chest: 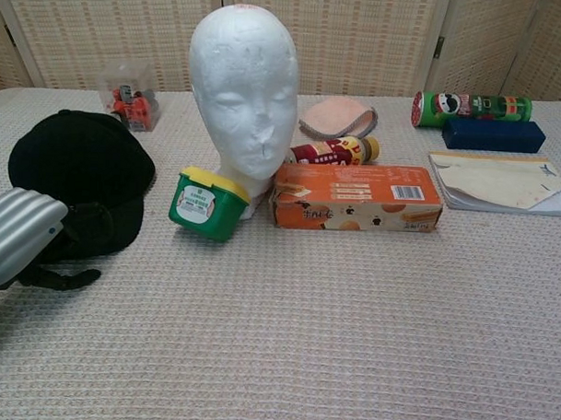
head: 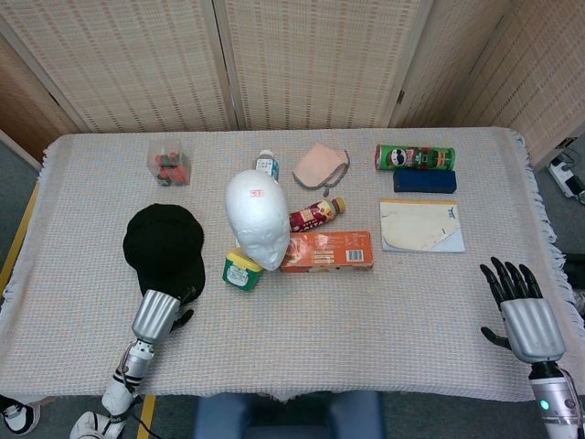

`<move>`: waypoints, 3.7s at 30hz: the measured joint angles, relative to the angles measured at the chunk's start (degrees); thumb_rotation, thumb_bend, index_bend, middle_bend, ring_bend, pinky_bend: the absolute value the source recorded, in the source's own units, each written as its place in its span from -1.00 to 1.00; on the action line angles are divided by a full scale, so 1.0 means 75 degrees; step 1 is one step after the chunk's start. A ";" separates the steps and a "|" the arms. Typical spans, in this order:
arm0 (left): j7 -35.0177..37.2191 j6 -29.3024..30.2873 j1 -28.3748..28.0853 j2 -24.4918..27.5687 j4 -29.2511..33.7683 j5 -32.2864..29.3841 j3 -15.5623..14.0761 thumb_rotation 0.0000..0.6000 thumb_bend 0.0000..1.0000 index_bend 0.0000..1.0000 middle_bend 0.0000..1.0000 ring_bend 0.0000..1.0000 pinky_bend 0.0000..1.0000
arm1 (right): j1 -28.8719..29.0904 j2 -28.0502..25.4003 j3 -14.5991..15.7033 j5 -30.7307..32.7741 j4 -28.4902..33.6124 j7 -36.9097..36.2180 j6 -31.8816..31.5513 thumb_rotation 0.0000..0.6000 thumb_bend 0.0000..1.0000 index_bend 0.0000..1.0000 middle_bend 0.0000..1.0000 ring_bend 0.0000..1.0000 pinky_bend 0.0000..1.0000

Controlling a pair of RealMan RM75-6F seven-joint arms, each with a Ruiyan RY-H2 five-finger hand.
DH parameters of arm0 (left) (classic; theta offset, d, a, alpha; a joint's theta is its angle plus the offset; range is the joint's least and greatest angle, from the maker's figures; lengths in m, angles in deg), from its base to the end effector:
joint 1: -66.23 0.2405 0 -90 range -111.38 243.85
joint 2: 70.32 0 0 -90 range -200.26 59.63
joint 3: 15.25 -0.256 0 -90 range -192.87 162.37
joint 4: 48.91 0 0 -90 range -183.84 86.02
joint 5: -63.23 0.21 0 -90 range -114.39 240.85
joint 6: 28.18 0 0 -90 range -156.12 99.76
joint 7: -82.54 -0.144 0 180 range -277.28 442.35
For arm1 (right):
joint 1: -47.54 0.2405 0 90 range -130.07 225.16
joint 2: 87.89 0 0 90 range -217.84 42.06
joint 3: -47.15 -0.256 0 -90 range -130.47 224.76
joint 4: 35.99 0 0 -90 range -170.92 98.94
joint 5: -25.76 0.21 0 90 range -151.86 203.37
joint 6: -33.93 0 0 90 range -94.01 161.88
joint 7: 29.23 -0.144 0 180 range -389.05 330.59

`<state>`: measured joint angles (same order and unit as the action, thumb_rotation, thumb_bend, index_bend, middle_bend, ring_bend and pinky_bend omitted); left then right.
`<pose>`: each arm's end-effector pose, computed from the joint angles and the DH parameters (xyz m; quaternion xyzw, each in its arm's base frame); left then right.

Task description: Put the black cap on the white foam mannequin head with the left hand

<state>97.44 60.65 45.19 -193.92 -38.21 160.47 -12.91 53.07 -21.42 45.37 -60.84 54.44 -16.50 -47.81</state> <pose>-0.2804 0.2633 -0.0580 -0.6973 -0.2216 -0.4525 0.5098 -0.3153 -0.1806 0.1380 0.6540 -0.3358 0.3084 0.6037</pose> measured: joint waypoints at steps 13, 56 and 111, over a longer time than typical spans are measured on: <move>-0.0316 0.0005 0.0015 0.0182 -0.0285 -0.0239 -0.0193 1.00 -0.40 -0.03 1.00 1.00 1.00 | -0.0005 -0.0112 0.0117 -0.0194 0.0096 -0.0105 -0.0015 1.00 -0.89 -1.00 -1.00 -1.00 -1.00; -0.1029 0.2349 -0.2871 0.2544 0.1862 -0.1966 0.1881 1.00 0.27 0.28 1.00 1.00 1.00 | -0.0081 -0.0519 0.0487 -0.0905 0.0405 -0.0515 -0.0128 1.00 -0.88 -1.00 -1.00 -1.00 -1.00; -0.5355 0.1618 -0.1375 0.4616 0.9208 -0.0694 0.0080 1.00 -0.84 -1.00 0.35 0.28 0.81 | -0.0269 -0.0928 0.0547 -0.1467 0.0520 -0.1300 -0.0705 1.00 -0.86 -1.00 -1.00 -1.00 -1.00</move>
<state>57.27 72.79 34.87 -159.30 30.84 155.27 -12.31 51.06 -28.38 49.47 -71.84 58.34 -26.25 -53.10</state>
